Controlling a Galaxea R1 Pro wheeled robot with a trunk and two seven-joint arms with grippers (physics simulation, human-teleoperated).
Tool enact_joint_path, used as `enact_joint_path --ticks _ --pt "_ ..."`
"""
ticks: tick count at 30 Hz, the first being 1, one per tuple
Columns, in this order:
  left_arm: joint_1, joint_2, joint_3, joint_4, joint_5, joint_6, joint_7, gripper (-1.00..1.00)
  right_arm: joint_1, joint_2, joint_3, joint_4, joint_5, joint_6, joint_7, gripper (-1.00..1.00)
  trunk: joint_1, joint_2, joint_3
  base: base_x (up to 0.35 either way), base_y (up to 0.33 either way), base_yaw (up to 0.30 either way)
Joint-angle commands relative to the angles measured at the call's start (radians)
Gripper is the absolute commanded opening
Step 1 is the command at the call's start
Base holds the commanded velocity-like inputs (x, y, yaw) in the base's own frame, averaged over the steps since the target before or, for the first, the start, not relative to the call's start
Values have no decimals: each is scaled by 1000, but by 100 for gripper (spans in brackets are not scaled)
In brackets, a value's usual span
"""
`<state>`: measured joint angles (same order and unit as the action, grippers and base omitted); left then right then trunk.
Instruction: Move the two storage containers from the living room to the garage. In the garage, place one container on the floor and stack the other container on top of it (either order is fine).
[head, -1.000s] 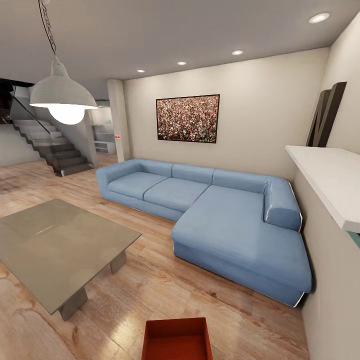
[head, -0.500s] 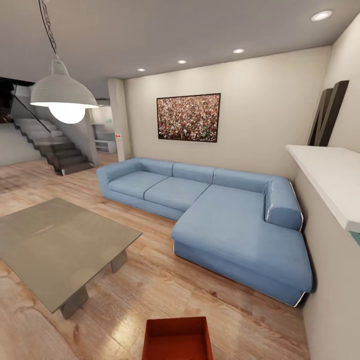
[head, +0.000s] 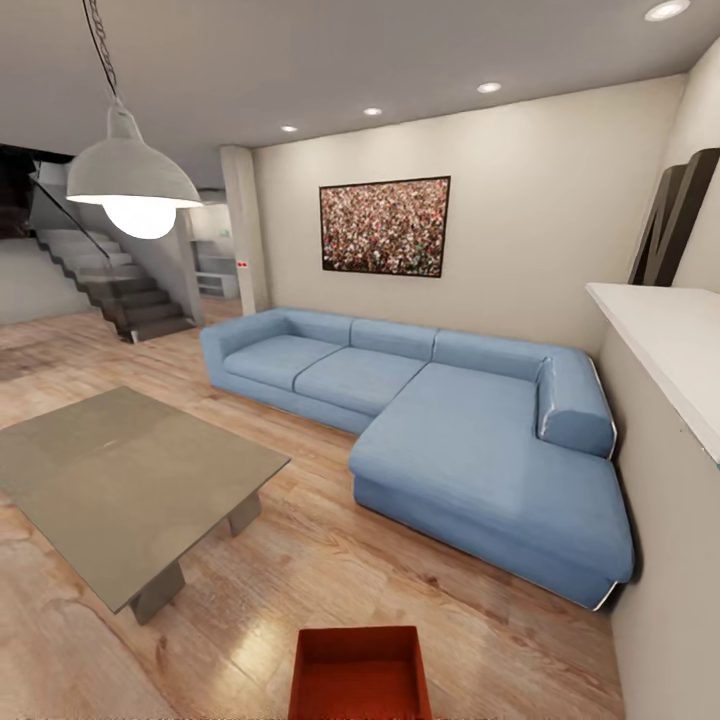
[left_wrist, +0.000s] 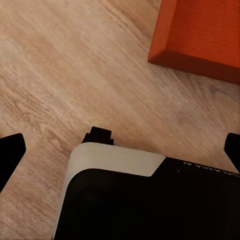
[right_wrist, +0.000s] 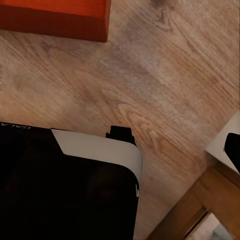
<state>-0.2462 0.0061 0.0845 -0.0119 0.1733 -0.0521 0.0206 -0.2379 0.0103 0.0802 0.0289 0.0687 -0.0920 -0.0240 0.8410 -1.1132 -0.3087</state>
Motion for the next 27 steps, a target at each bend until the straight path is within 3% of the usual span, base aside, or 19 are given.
enact_joint_path --ticks 1,27 --pt "-1 0 7 1 0 -3 0 100 -1 0 7 3 5 -5 -1 100 0 -1 -3 0 0 66" --pt "-1 0 6 1 0 -3 1 100 -1 0 7 3 5 -6 0 100 0 -1 -43 0 0 63"
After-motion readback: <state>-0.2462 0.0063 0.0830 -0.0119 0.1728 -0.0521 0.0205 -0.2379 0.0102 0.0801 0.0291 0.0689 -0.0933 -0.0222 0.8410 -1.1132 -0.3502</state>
